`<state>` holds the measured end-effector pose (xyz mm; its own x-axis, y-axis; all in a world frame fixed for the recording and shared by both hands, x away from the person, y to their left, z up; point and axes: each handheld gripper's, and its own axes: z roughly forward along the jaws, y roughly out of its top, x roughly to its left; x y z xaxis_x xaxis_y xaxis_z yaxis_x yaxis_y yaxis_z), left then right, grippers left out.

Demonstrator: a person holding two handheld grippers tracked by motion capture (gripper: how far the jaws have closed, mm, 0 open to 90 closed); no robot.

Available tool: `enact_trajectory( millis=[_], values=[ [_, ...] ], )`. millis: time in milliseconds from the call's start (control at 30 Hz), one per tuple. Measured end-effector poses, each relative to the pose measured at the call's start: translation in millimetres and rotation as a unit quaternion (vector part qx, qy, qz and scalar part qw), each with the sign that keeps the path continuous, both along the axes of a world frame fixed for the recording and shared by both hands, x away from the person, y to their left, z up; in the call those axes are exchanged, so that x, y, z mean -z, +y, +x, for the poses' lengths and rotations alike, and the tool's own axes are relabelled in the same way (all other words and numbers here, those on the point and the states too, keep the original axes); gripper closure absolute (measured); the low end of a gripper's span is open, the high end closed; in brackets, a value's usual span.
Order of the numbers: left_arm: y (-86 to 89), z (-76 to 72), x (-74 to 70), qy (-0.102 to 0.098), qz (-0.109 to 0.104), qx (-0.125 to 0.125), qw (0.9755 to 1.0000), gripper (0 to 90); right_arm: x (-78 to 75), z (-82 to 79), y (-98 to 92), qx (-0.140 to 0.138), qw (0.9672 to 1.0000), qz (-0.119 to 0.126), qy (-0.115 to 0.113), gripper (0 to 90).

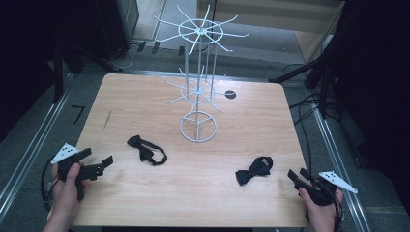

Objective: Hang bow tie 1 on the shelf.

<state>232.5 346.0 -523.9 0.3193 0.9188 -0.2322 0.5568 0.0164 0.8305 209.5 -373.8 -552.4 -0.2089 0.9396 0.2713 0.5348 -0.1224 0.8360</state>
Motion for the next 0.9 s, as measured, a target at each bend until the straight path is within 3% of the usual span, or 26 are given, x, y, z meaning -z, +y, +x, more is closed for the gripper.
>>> enact_trajectory(
  millis=[200, 500, 767, 800, 900],
  values=[
    [0.1, 0.0, 0.0, 0.0, 0.001, 0.001, 1.0, 0.0, -11.0, -0.1, 13.4, 0.003, 0.9999, -0.008, -0.013, 46.8],
    [-0.2, 0.7, 0.0, 0.001, 0.003, 0.0, 1.0, 0.0, -17.3, 8.5, 43.3, -0.013, 0.9993, -0.034, -0.001, 48.0],
    [-0.2, 0.8, 0.0, 0.001, 0.002, 0.002, 1.0, 0.0, -16.8, 14.8, 53.3, -0.011, 0.9994, -0.033, 0.009, 48.6],
    [-0.1, 0.9, 0.0, 0.002, 0.002, 0.001, 1.0, 0.0, -16.7, 16.5, 54.9, -0.007, 0.9997, -0.019, 0.014, 48.5],
    [-0.2, 1.2, 0.1, 0.003, 0.002, 0.001, 1.0, 0.0, -16.6, 18.3, 57.2, -0.003, 0.9997, -0.015, 0.019, 48.6]
  ],
)
